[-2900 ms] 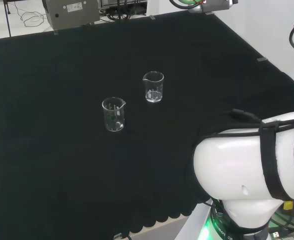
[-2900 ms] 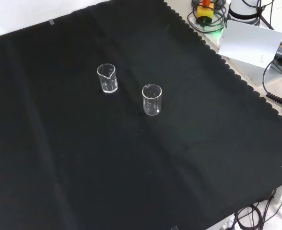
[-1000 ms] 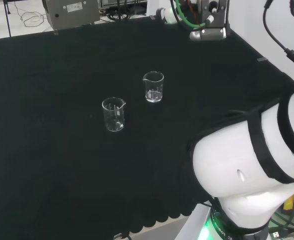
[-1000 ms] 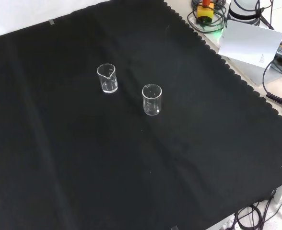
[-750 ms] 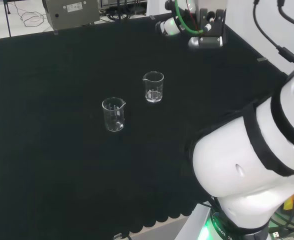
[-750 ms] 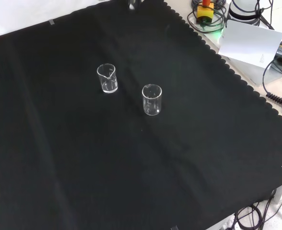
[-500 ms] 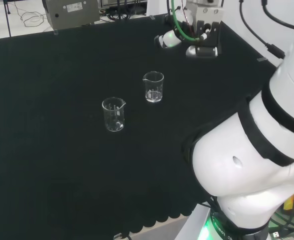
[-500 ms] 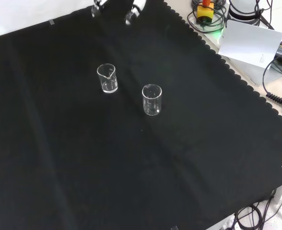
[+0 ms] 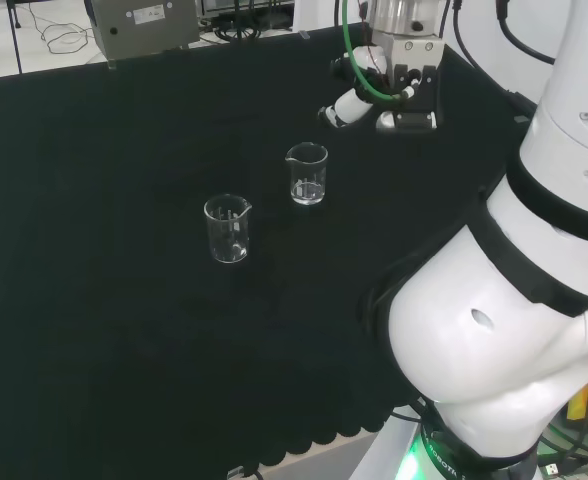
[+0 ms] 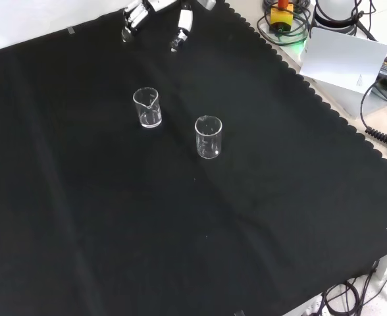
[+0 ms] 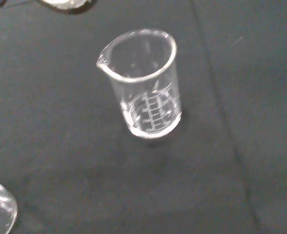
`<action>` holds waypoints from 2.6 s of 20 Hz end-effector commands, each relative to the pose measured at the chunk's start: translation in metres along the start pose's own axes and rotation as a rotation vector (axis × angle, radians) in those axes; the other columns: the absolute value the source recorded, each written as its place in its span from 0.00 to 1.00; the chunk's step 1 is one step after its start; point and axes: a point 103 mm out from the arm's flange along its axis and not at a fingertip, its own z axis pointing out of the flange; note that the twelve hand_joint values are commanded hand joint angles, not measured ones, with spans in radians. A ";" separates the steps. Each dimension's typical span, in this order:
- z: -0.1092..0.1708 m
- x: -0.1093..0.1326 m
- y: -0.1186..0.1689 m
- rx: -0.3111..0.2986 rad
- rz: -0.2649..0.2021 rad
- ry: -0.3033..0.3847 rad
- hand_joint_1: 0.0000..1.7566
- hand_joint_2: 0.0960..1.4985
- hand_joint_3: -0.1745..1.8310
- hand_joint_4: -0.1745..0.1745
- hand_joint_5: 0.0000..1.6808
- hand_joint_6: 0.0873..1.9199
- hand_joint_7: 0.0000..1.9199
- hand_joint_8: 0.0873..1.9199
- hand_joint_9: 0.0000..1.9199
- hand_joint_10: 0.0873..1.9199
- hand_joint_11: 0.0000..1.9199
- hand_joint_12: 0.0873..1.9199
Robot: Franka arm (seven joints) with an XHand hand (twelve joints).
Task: Pick up the beaker on the right.
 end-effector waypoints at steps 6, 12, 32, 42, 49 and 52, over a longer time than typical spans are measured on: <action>0.058 -0.008 0.070 0.008 -0.167 0.194 0.44 0.37 0.35 0.39 0.22 0.00 0.07 0.28 0.16 0.31 0.00 0.72; 0.072 -0.016 0.080 0.022 -0.186 0.237 0.44 0.36 0.35 0.39 0.22 0.00 0.09 0.29 0.16 0.31 0.00 0.72; 0.122 -0.024 0.111 0.030 -0.393 0.445 0.45 0.31 0.37 0.45 0.23 0.00 0.10 0.29 0.19 0.30 0.00 0.72; 0.141 -0.020 0.120 0.022 -0.474 0.507 0.56 0.27 0.43 0.51 0.31 0.00 0.11 0.27 0.21 0.28 0.01 0.71; 0.154 -0.019 0.122 0.012 -0.481 0.562 0.54 0.26 0.43 0.48 0.33 0.00 0.14 0.28 0.21 0.28 0.00 0.71; 0.159 -0.017 0.122 0.000 -0.493 0.588 0.54 0.26 0.43 0.47 0.34 0.00 0.19 0.30 0.24 0.28 0.01 0.71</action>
